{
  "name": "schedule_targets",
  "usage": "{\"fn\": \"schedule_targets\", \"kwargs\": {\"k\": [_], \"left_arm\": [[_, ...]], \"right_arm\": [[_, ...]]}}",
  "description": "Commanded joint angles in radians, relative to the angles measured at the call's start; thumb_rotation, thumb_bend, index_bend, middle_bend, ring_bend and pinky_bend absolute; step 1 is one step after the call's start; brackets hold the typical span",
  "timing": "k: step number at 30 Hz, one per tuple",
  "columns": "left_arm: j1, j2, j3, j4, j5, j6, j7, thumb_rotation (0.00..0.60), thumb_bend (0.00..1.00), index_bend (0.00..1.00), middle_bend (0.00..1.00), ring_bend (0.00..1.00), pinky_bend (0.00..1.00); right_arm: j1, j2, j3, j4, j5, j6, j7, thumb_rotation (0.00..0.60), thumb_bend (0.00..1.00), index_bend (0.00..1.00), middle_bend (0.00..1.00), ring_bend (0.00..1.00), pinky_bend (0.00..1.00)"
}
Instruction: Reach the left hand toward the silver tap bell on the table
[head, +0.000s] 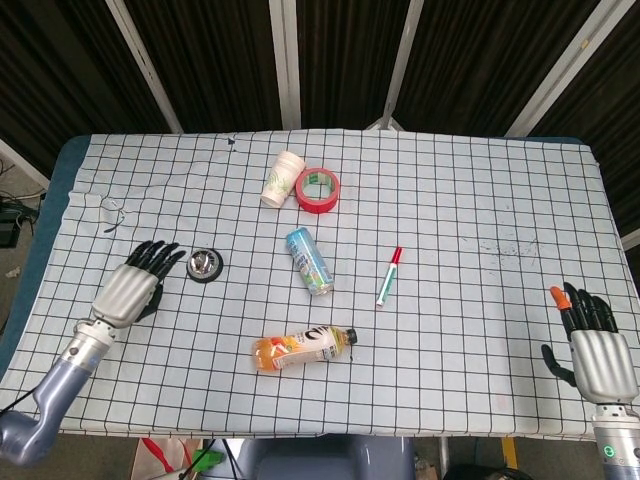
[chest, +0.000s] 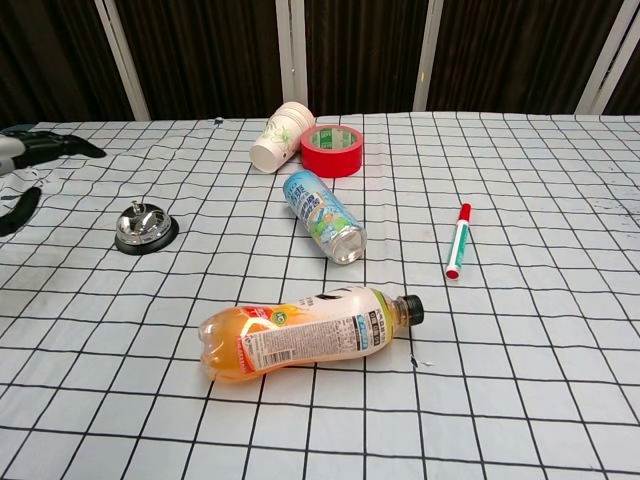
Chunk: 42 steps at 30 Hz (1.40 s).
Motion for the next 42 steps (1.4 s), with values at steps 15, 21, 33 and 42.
{"fn": "schedule_targets", "kwargs": {"k": [15,21,33,42], "left_arm": [[-0.122,-0.183,-0.049,0.178,-0.14,-0.134,0.007,0.6,1.0,0.06,0.01,0.0,0.05],[-0.173,-0.248,-0.042,0.266,-0.146,-0.185,-0.011,0.6,1.0,0.06,0.01,0.0,0.05],[-0.199,-0.349,-0.002,0.403,-0.147,-0.208,-0.024,0.6,1.0,0.06,0.01,0.0,0.04],[-0.199,-0.336,-0.002,0.386,-0.124,-0.143,-0.011,0.6,1.0,0.06,0.01,0.0,0.04]], "right_arm": [[-0.002,0.013,0.003,0.004,0.005,0.0,0.035,0.6,0.39,0.09,0.0,0.02,0.1],[-0.003,0.018,0.003,0.005,0.008,-0.002,0.049,0.6,0.39,0.09,0.0,0.02,0.1],[-0.006,0.029,0.0,0.001,-0.008,0.006,0.078,0.6,0.39,0.09,0.0,0.02,0.1],[-0.007,0.032,-0.002,0.002,-0.015,0.01,0.087,0.6,0.39,0.09,0.01,0.02,0.1]]}}
